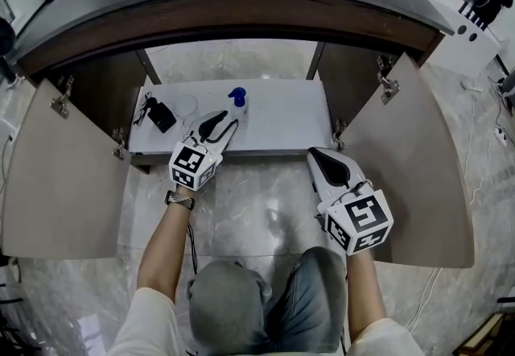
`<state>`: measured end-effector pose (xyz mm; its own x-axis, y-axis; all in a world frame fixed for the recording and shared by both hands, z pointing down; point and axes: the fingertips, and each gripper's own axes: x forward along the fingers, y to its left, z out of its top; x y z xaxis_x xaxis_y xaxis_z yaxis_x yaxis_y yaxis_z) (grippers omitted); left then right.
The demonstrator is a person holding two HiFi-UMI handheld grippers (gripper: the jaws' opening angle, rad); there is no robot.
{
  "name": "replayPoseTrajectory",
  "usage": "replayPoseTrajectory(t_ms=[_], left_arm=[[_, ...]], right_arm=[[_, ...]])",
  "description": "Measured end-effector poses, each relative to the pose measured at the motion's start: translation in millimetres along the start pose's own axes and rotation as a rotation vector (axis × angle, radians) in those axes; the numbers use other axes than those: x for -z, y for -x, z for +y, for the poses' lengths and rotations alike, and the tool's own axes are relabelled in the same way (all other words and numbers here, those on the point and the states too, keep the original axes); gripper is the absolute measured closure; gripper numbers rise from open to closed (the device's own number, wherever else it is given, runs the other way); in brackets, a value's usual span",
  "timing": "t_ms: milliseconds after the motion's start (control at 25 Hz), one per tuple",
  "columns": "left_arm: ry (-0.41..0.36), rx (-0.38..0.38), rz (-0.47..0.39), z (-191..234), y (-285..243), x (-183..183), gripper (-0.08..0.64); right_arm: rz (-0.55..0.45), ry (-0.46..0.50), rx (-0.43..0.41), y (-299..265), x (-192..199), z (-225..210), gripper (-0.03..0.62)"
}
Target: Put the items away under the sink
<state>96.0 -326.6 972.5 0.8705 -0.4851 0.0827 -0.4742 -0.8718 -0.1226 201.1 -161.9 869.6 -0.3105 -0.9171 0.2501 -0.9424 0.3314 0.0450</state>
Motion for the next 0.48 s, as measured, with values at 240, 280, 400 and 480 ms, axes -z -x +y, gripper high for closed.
replayPoseTrajectory(t_ms=[240,280,400,480], left_arm=[[0.005,-0.022,-0.006,-21,39,-21,0.497],[0.009,-0.026,-0.009,-21,45,-26,0.508],[0.021,-0.054,-0.024,-20,64,-43,0.522],[0.022,-0.076,-0.033,-18,76,-56,0.528]], right_arm=[[-0.006,0.008,-0.014,1,-10,9,0.586],[-0.009,0.010,-0.018,1,-13,11,0.586],[-0.023,0.021,-0.036,0,-24,18,0.586],[-0.034,0.023,-0.050,-2,-31,23,0.586]])
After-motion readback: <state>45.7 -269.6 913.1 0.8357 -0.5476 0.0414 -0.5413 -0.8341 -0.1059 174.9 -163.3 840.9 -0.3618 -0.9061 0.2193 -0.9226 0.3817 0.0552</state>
